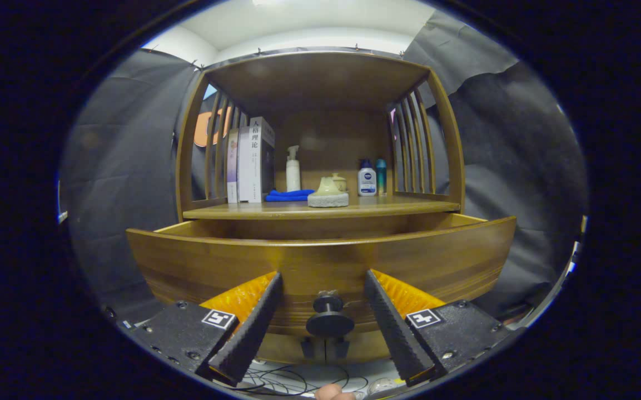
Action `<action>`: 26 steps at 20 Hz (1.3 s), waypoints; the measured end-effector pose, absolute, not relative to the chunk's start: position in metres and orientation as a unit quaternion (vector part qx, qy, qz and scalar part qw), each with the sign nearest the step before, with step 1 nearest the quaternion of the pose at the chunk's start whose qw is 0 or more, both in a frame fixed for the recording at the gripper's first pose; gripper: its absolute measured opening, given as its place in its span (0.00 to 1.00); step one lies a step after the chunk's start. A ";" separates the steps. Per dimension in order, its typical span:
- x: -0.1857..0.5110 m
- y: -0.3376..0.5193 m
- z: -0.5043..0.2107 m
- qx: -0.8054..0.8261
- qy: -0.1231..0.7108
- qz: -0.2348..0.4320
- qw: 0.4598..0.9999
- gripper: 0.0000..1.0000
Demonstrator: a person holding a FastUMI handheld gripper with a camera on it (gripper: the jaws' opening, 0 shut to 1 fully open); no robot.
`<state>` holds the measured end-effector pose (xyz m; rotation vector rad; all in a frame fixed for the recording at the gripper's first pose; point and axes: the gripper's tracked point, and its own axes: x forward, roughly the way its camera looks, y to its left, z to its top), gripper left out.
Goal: Pull open the drawer, take out the items inside it, and place them on the countertop above the cabinet.
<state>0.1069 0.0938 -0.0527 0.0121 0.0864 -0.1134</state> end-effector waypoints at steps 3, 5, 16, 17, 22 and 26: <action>0.117 0.094 -0.053 0.003 0.041 -0.059 0.997 0.97; 0.127 0.094 -0.053 0.004 0.043 -0.058 0.997 0.97; 0.173 0.091 -0.051 -0.002 0.040 -0.059 0.997 0.97; 0.174 0.087 -0.051 -0.001 0.040 -0.059 0.997 0.97; 0.195 0.085 -0.051 -0.002 0.043 -0.060 0.997 0.98; 0.205 0.083 -0.051 -0.003 0.045 -0.061 0.997 0.98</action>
